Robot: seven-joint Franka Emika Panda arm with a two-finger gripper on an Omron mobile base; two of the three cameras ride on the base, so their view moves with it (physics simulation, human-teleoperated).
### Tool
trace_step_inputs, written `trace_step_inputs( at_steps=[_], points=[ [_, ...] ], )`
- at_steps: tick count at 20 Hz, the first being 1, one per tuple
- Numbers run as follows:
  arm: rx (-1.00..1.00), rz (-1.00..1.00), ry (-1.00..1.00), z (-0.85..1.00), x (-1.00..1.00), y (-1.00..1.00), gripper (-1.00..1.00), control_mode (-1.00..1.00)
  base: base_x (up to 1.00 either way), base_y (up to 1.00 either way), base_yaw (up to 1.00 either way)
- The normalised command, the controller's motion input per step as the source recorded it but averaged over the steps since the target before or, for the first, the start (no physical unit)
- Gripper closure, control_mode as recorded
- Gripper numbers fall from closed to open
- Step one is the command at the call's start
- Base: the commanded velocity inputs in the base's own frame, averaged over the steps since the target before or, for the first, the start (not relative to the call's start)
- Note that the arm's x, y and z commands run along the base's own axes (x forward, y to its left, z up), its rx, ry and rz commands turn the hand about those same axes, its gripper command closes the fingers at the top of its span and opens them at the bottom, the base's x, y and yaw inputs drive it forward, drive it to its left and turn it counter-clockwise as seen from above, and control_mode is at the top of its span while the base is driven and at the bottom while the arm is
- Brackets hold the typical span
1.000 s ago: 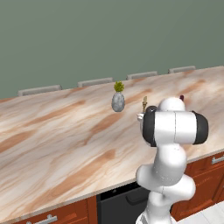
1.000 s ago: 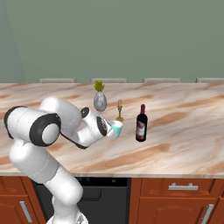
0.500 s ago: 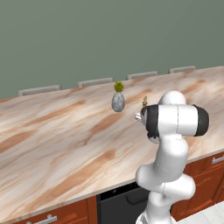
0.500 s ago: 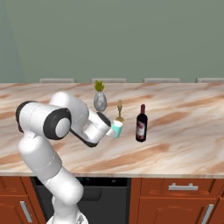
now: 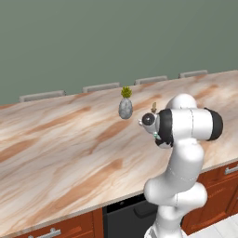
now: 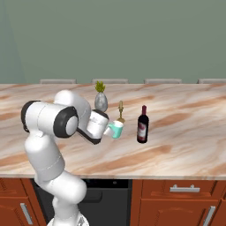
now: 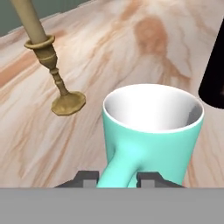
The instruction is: Open the cabinet directly in front. Then move the wine and the mug to the dining counter with the candle on it.
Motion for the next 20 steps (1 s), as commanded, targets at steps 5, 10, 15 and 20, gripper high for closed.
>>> trace_step_inputs(
  at_steps=[5,10,15,20],
  points=[
    [0.00,-0.03,0.00,-0.30,0.07,0.00,-1.00,-1.00,0.00,0.00,0.00],
    [0.00,-0.04,0.00,-0.30,0.00,-0.05,-1.00,-1.00,0.00,0.00,0.00],
    [0.00,-0.04,0.00,-0.29,0.00,-0.07,-1.00,-1.00,0.00,0.00,0.00],
    [0.00,-0.04,0.00,-0.27,-0.04,-0.03,-1.00,-1.00,0.00,0.00,0.00]
  ],
)
